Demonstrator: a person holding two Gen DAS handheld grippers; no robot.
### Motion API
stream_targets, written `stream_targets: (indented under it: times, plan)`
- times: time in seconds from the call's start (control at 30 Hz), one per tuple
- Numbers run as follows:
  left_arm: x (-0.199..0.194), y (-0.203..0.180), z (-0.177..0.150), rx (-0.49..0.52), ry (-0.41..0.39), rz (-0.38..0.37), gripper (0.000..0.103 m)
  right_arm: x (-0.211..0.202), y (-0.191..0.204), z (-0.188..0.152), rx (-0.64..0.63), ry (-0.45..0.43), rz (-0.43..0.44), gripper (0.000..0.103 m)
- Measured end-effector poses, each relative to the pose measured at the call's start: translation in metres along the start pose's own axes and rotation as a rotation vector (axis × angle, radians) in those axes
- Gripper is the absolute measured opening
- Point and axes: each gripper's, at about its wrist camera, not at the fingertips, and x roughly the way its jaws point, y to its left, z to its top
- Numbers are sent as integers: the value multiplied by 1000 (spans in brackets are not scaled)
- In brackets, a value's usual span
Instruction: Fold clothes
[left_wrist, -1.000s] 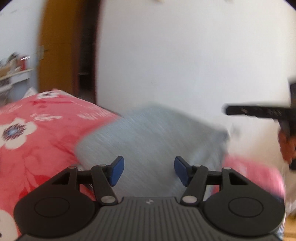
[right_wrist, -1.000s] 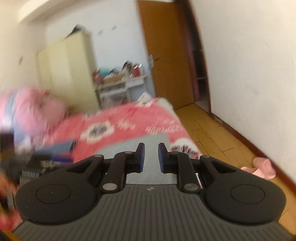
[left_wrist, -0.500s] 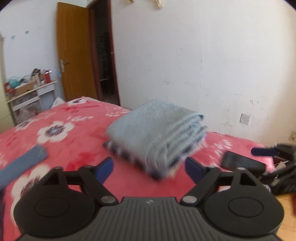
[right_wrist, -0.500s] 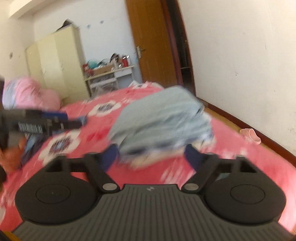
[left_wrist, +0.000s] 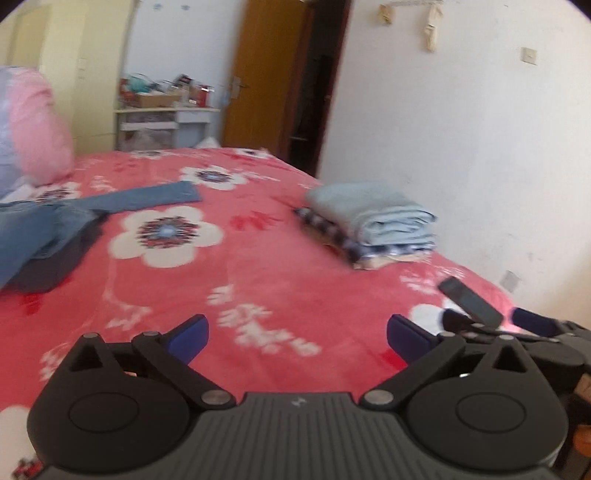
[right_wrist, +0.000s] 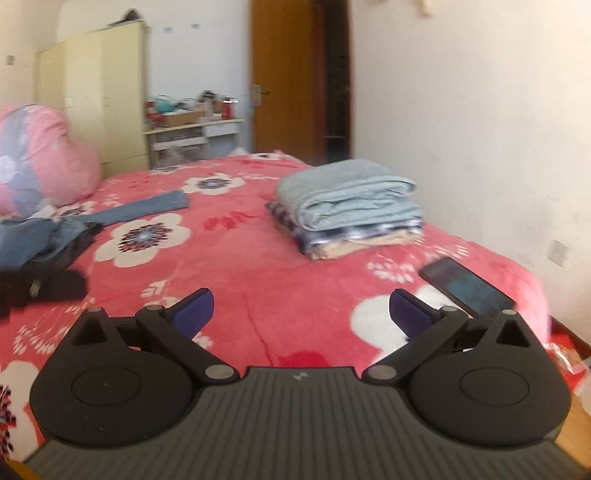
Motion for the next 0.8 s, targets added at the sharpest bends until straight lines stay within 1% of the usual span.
stream_targets:
  times: [0.03,0.17,0.3,0.37,0.47,0.57,0.67,0.8]
  plan:
    - [-7,3,-2,-10,-10,13,103,-5,4,0,9,2,-22,102]
    - [-27,12,-5,-39,-23,40,103,-23,11,-7,59,18,-47,102]
    - [-38,5,-7,20,-65,137,103,-36,19,-11,83,20,-57,102]
    - [-40,4,-7,30,-71,144,103,-38,21,-10,82,19,-51,102]
    - [-42,3,-7,43,-78,151,103,-41,18,-3,109,41,-53,102]
    - [-41,5,-5,29,-64,147,103,-45,14,2,133,23,-59,102]
    - [-41,5,-6,43,-67,152,103,-50,14,6,115,-3,-87,102]
    - [-48,3,-10,66,-106,137,103,-53,17,8,80,-14,-114,102]
